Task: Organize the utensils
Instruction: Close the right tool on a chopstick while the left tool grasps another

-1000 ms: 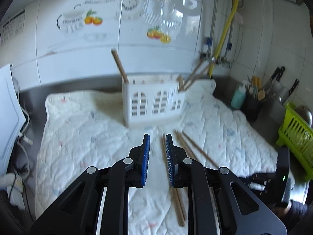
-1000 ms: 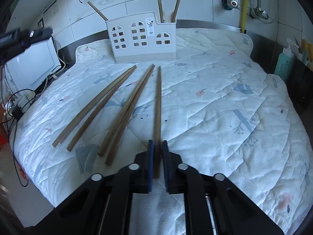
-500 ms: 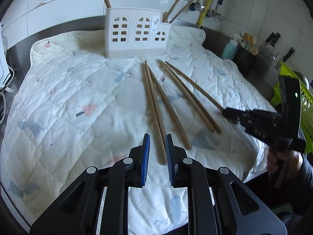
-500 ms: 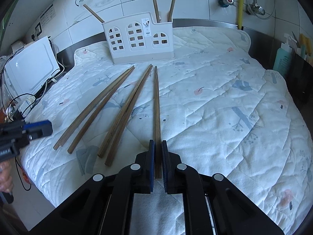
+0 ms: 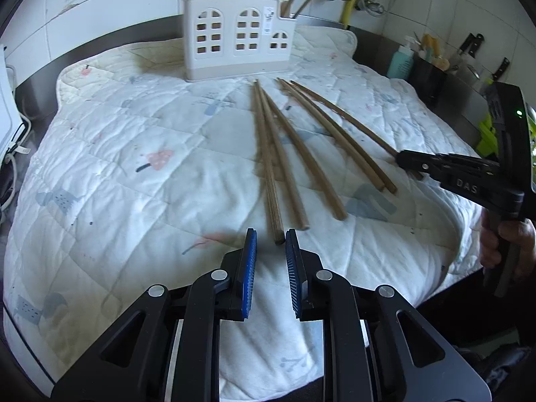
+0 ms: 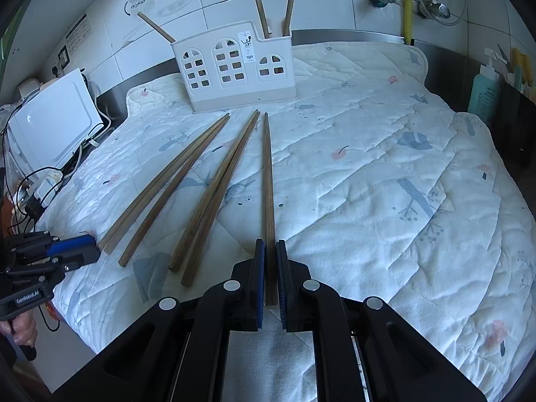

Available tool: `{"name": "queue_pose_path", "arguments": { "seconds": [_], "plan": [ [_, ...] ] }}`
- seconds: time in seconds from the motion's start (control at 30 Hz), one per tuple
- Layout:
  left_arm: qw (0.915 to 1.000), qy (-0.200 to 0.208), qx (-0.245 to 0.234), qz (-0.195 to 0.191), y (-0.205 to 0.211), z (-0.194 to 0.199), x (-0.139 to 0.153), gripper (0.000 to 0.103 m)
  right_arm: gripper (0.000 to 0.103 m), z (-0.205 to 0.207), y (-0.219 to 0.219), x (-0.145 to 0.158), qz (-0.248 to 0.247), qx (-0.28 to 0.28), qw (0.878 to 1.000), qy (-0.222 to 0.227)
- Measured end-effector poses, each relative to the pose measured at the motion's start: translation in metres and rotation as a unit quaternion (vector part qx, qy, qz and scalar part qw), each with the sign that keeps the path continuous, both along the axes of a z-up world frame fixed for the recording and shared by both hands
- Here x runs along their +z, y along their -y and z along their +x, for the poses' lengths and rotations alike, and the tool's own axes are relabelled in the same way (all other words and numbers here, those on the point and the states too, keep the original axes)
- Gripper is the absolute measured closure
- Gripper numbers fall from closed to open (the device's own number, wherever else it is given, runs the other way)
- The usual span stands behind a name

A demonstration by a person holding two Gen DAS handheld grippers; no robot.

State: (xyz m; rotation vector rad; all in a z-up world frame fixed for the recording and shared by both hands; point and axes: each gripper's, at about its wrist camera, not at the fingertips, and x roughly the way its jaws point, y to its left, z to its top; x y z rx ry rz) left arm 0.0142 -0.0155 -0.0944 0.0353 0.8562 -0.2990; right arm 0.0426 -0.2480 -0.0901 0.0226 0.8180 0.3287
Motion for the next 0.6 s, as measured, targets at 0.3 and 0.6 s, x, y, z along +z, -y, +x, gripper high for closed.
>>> {"name": "queue_pose_path", "arguments": {
  "seconds": [0.3, 0.6],
  "plan": [
    [0.9987, 0.011, 0.039, -0.031, -0.008, 0.018, -0.003, 0.087, 0.096, 0.0, 0.0, 0.0, 0.002, -0.001, 1.0, 0.001],
    [0.9987, 0.029, 0.029, -0.031, 0.003, 0.033, -0.005, 0.088, 0.096, 0.004, -0.001, -0.001, 0.009, -0.006, 1.0, 0.004]
  ]
}}
